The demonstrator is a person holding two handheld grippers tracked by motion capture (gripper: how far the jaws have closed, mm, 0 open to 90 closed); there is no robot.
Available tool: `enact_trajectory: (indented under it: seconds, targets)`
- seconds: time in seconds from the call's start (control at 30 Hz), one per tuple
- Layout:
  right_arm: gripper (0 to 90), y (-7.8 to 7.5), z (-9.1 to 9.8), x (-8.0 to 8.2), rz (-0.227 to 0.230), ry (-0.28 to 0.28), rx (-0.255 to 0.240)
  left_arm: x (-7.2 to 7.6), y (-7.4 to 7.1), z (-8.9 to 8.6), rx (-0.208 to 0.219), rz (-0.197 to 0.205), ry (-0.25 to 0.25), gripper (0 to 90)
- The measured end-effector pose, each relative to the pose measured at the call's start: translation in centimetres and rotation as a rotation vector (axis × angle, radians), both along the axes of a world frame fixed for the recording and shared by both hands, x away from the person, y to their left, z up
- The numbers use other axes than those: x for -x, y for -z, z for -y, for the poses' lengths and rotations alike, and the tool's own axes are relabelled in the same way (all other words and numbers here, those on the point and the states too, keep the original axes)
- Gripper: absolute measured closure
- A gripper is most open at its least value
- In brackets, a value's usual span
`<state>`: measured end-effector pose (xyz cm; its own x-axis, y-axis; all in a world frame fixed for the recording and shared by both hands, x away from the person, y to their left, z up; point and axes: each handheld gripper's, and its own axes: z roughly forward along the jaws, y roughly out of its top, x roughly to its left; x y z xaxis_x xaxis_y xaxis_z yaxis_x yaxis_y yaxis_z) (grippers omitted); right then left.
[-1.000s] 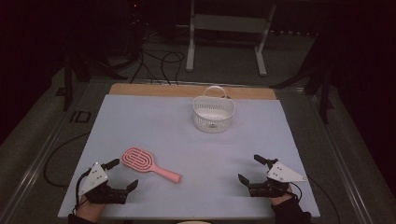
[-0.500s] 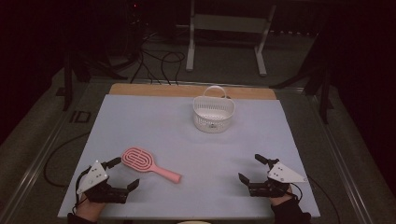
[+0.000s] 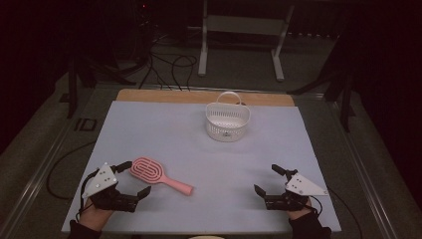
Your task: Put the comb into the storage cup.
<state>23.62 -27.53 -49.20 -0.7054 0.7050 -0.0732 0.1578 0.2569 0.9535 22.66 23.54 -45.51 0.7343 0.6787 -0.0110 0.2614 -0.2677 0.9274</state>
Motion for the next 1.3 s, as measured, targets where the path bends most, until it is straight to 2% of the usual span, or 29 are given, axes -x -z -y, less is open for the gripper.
enact_trajectory:
  seconds: [0.17, 0.33, 0.47, 0.53, 0.67, 0.8, 1.0, 1.07, 1.3]
  targets:
    - [9.1, 0.0, -0.1, 0.1, -0.002, 0.002, -0.005, -0.3, -0.9, 0.0, -0.012, -0.018, 0.004, 0.1]
    - [9.1, -0.1, -0.1, 0.1, -0.005, 0.004, -0.009, -0.7, -1.6, 0.2, 0.001, -0.039, 0.011, 0.1]
    - [9.1, -0.1, -0.1, 0.1, -0.004, 0.004, -0.009, -0.9, -2.1, 0.3, -0.005, -0.034, 0.009, 0.1]
    - [9.1, -0.1, -0.1, 0.1, -0.001, 0.0, -0.007, -1.1, -2.5, 0.5, -0.001, -0.04, 0.015, 0.1]
    - [9.1, -0.1, -0.1, 0.1, -0.002, 0.0, -0.01, -1.9, -3.6, 1.3, -0.023, -0.067, 0.014, 0.1]
    - [9.1, -0.1, -0.1, 0.1, -0.001, -0.002, -0.011, -2.3, -4.1, 2.0, -0.023, -0.059, 0.04, 0.1]
    - [9.1, -0.1, -0.1, 0.0, -0.001, -0.001, -0.014, -2.9, -4.6, 3.0, -0.024, -0.053, 0.065, 0.1]
    - [9.1, -0.1, -0.1, 0.0, -0.006, -0.003, -0.019, -3.3, -4.7, 3.9, -0.014, -0.056, 0.087, 0.1]
    - [9.1, -0.1, -0.1, 0.0, -0.005, -0.005, -0.016, -3.9, -4.4, 5.3, -0.031, -0.062, 0.105, 0.1]
